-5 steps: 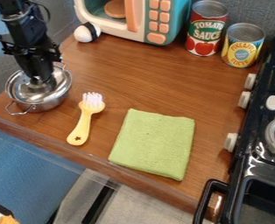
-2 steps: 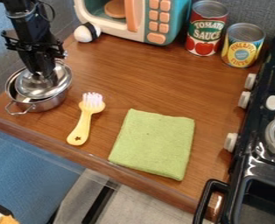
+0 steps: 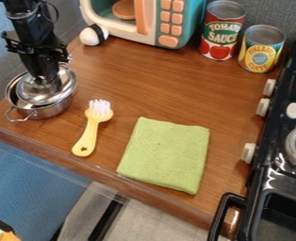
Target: Moved the lid to the top of the pot
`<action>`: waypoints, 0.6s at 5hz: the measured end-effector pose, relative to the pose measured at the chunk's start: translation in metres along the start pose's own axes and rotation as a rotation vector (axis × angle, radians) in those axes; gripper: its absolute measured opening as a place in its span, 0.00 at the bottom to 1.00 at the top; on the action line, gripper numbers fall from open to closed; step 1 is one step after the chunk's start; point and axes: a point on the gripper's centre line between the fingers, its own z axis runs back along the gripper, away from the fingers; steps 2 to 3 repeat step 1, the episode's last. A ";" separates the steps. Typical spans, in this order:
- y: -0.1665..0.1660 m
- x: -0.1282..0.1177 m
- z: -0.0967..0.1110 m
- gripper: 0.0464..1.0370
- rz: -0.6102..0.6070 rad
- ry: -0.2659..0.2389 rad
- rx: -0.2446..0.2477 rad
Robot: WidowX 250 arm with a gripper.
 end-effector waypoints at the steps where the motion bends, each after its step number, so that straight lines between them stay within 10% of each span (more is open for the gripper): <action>1: 0.003 -0.004 0.000 0.25 0.006 -0.003 0.004; 3: 0.003 -0.004 0.000 0.25 0.006 -0.003 0.004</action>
